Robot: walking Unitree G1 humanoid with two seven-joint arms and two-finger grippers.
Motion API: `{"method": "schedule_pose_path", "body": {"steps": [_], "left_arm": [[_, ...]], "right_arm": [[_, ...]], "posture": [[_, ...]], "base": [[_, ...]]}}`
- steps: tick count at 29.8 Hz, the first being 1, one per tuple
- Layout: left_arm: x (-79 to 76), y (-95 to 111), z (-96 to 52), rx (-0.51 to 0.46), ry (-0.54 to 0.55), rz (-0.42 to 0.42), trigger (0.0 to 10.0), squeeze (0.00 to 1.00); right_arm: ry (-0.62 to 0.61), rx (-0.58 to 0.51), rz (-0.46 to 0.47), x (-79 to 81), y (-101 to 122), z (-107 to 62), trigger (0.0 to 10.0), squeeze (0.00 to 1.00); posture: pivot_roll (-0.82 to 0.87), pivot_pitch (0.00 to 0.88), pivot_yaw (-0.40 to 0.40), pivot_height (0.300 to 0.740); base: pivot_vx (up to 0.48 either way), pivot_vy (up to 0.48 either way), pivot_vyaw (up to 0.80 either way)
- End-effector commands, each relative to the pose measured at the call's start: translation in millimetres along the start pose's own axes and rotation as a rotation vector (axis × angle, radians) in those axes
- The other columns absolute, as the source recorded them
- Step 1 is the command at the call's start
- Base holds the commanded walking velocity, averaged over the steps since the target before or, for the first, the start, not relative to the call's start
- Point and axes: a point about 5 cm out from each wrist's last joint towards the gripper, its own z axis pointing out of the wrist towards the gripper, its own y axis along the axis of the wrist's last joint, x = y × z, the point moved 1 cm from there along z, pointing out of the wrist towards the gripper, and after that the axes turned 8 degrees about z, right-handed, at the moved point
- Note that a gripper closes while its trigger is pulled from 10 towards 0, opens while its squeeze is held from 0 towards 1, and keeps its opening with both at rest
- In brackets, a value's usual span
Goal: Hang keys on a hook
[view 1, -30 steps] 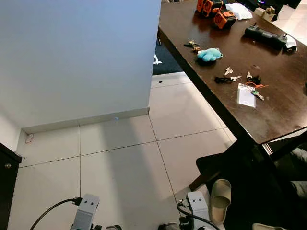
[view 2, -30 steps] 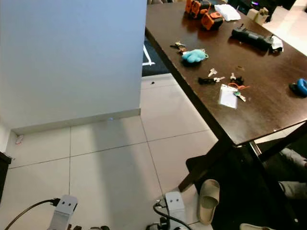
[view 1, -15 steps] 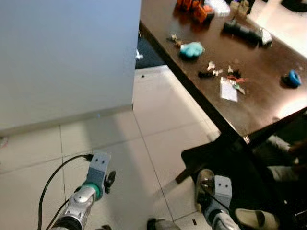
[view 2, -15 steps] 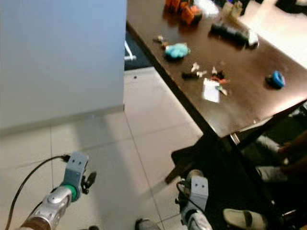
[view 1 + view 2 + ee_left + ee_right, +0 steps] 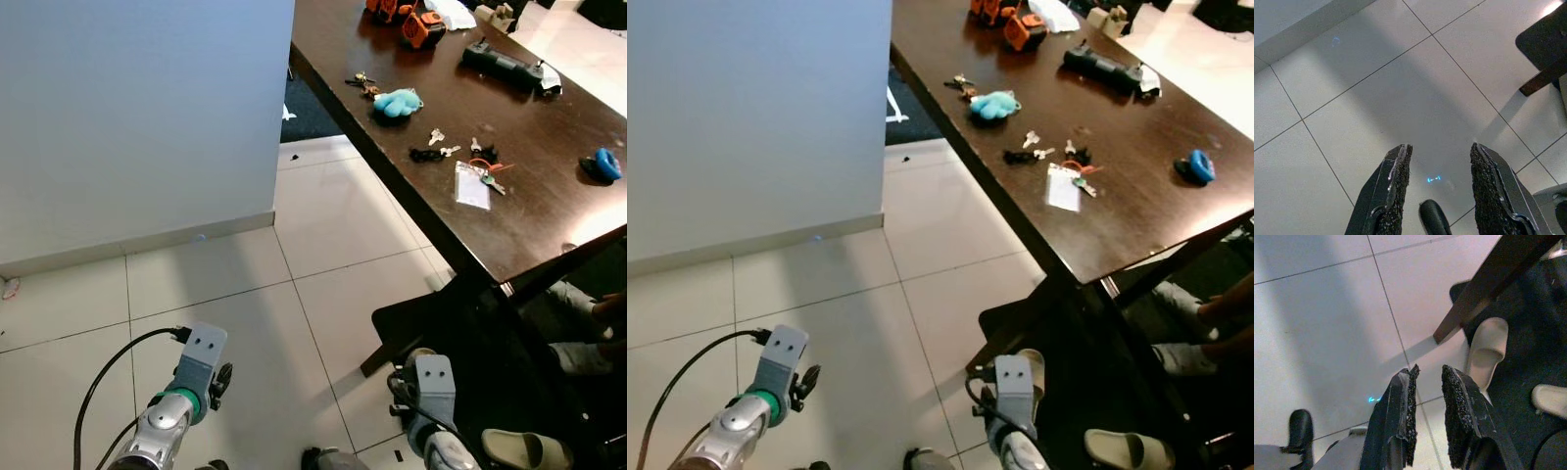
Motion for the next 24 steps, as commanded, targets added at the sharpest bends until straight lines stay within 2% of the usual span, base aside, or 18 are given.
{"method": "schedule_pose_path", "body": {"steps": [1, 4, 6, 11, 12, 14, 15, 16, 17, 20, 21, 22, 24], "left_arm": [[-9.7, -14.5, -4.0, 0.056, -0.054, 0.007, 10.0, 0.00], [-10.5, -11.5, -3.5, 0.040, -0.067, 0.048, 10.0, 0.00], [-7.4, 0.0, -1.0, -0.016, -0.063, 0.100, 10.0, 0.00], [-3.7, 13.9, 1.1, -0.084, -0.038, 0.137, 10.0, 0.00], [-5.1, 17.2, 0.7, -0.111, -0.056, 0.172, 10.0, 0.00], [3.4, 19.8, -1.7, -0.149, -0.055, 0.253, 10.0, 0.00], [3.4, 19.8, -1.7, -0.149, -0.055, 0.253, 10.0, 0.00], [9.2, 19.7, -1.9, -0.145, -0.028, 0.247, 10.0, 0.00], [15.8, 18.4, -1.2, -0.122, 0.018, 0.201, 10.0, 0.00], [20.3, 17.0, -0.8, -0.102, 0.047, 0.164, 10.0, 0.00], [21.7, 15.4, -0.2, -0.082, 0.085, 0.128, 10.0, 0.00], [21.7, 15.4, -0.2, -0.082, 0.085, 0.128, 10.0, 0.00], [15.4, 6.7, -0.5, -0.028, 0.126, 0.071, 10.0, 0.00]], "right_arm": [[-0.006, 0.010, -0.018, -3.1, -5.2, -3.0, 10.0, 0.00], [-0.001, -0.006, -0.025, -2.8, -1.9, -2.2, 10.0, 0.00], [0.032, -0.036, -0.028, -2.2, 3.9, -1.3, 10.0, 0.00], [0.039, -0.064, -0.047, -4.9, 8.6, -1.4, 10.0, 0.00], [0.057, -0.068, -0.057, -1.7, 9.9, -0.7, 10.0, 0.00], [0.100, -0.070, -0.086, 16.5, 11.1, 2.3, 10.0, 0.00], [0.100, -0.070, -0.086, 16.5, 11.1, 2.3, 10.0, 0.00], [0.114, -0.070, -0.100, 23.4, 11.2, 3.1, 10.0, 0.00], [0.119, -0.058, -0.092, 26.3, 10.3, 3.8, 10.0, 0.00], [0.120, -0.048, -0.084, 28.0, 9.5, 4.2, 10.0, 0.00], [0.114, -0.034, -0.084, 23.2, 7.8, 3.8, 10.0, 0.00], [0.114, -0.034, -0.084, 23.2, 7.8, 3.8, 10.0, 0.00], [0.073, -0.029, -0.110, 8.3, 7.4, 2.6, 10.0, 0.00]], "posture": [[-0.22, 0.106, -0.030, 0.740], [-0.23, 0.115, -0.035, 0.740], [-0.25, 0.133, -0.041, 0.740], [-0.25, 0.142, -0.053, 0.740], [-0.24, 0.144, -0.068, 0.740], [-0.22, 0.127, -0.065, 0.740], [-0.22, 0.127, -0.065, 0.740], [-0.21, 0.126, -0.064, 0.740], [-0.21, 0.125, -0.064, 0.740], [-0.20, 0.125, -0.063, 0.740], [-0.18, 0.119, -0.065, 0.740], [-0.18, 0.119, -0.065, 0.740], [-0.16, 0.111, -0.046, 0.740]], "base": [[0.000, 0.000, 0.00], [0.000, 0.000, 0.00], [0.000, 0.000, 0.00], [0.000, 0.000, 0.00], [0.000, 0.000, 0.00], [0.000, 0.000, 0.00], [0.000, 0.000, 0.00], [0.000, 0.000, 0.00], [0.000, 0.000, 0.00], [0.000, 0.000, 0.00], [0.000, 0.000, 0.00], [0.000, 0.000, 0.00], [0.000, 0.000, 0.00]]}}
